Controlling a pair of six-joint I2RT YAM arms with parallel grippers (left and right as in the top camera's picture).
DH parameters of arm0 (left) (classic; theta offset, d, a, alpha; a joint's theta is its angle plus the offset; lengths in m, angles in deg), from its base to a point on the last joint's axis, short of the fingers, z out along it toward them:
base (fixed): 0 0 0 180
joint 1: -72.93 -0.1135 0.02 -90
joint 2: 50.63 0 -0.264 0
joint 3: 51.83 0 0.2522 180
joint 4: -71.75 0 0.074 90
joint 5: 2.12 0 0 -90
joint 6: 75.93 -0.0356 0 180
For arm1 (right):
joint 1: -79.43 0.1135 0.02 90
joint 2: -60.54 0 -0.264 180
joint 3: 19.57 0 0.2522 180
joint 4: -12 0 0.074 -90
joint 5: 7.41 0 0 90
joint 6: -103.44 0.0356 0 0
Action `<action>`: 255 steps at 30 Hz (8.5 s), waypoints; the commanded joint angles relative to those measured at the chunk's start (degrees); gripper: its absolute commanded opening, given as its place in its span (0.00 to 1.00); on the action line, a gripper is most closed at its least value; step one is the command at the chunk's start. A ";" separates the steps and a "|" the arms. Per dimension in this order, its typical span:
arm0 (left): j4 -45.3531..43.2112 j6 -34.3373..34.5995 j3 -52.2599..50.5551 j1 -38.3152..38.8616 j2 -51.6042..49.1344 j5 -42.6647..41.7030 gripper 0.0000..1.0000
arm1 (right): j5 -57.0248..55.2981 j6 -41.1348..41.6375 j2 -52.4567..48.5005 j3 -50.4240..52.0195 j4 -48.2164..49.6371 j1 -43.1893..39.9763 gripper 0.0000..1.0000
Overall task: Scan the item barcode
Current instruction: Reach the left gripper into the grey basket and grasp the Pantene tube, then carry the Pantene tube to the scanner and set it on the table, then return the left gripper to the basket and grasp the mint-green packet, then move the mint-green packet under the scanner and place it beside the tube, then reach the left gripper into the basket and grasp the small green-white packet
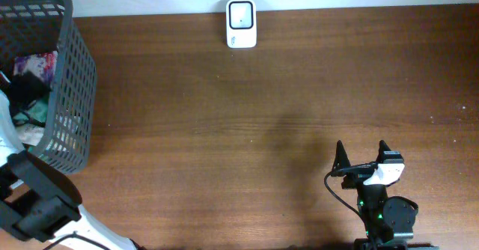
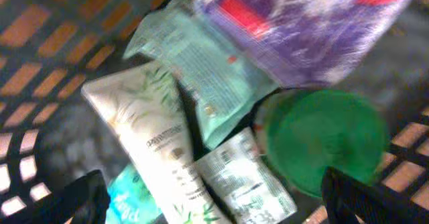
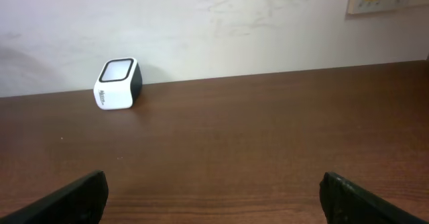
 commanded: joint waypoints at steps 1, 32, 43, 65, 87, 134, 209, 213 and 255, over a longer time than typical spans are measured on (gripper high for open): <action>1.49 4.87 0.13 -0.04 -2.75 3.06 1.00 | -0.50 0.20 0.37 0.42 -0.22 0.48 0.99; 6.23 5.53 -4.72 -0.44 -11.04 3.23 0.00 | -0.48 0.20 0.37 0.42 -0.22 0.48 0.99; 19.98 5.57 19.80 -0.44 -10.82 0.07 0.00 | -0.50 0.20 0.37 0.42 -0.22 0.48 0.99; 16.90 9.73 71.52 16.26 -7.32 -53.35 0.00 | -0.48 0.20 0.37 0.42 -0.22 0.48 0.99; -17.40 22.01 -6.32 66.95 -7.52 -4.02 0.00 | -0.48 0.20 0.37 0.42 -0.22 0.48 0.99; -9.86 20.87 -4.61 1.07 1.36 8.66 0.76 | -0.48 0.20 0.33 0.42 -0.22 0.48 0.99; 3.98 2.84 27.12 51.06 -6.36 -17.27 0.89 | -0.50 0.20 0.33 0.42 -0.22 0.48 0.99; 4.26 2.86 35.82 40.85 -2.08 -17.29 0.90 | -0.50 0.20 0.33 0.42 -0.22 0.48 0.99; 6.34 -34.47 -9.09 -5.73 -1.97 10.97 0.95 | -0.50 0.20 0.31 0.42 -0.22 0.48 0.99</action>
